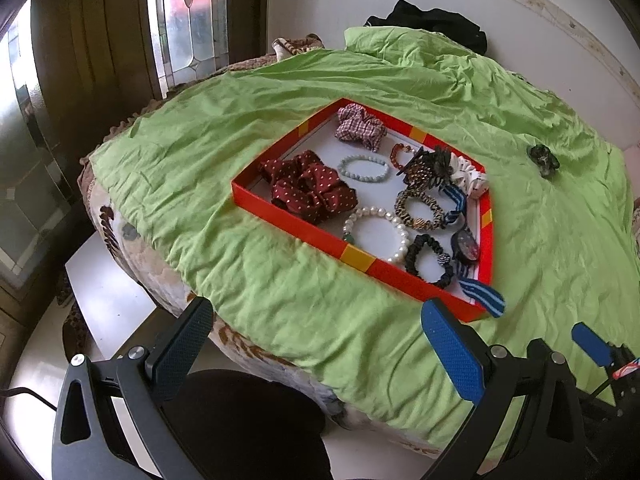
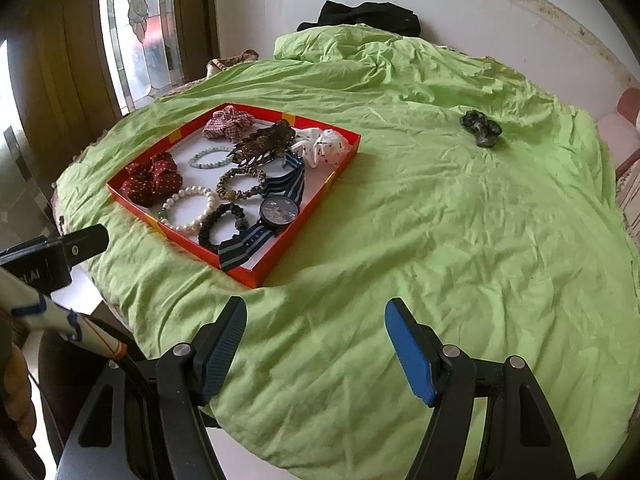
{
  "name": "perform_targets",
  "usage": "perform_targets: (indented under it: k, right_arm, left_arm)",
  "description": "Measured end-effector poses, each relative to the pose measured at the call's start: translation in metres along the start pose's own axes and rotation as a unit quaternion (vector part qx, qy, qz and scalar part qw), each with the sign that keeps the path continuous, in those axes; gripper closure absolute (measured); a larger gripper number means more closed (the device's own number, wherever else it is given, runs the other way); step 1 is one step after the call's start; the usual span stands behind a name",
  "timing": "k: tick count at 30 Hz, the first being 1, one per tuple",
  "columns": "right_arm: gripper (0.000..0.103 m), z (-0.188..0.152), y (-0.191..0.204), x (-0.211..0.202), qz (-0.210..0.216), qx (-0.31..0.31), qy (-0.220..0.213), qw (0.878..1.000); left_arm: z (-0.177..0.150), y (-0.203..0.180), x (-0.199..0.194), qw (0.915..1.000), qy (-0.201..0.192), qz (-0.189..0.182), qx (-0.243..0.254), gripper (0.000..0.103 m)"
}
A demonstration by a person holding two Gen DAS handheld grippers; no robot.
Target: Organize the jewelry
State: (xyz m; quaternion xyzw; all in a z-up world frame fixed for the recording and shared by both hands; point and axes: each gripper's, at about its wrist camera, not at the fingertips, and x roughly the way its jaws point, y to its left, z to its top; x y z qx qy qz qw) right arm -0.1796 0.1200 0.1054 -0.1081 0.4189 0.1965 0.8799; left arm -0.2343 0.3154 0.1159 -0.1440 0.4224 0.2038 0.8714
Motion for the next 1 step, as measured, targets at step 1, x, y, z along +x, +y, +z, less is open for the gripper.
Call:
perform_targets:
  k: [1]
  right_arm:
    - [0.027, -0.0009, -0.0035, -0.0010, 0.003, 0.004, -0.001, 1.000]
  left_arm:
    - [0.0009, -0.0044, -0.0037, 1.0000, -0.001, 0.002, 0.003, 0.000]
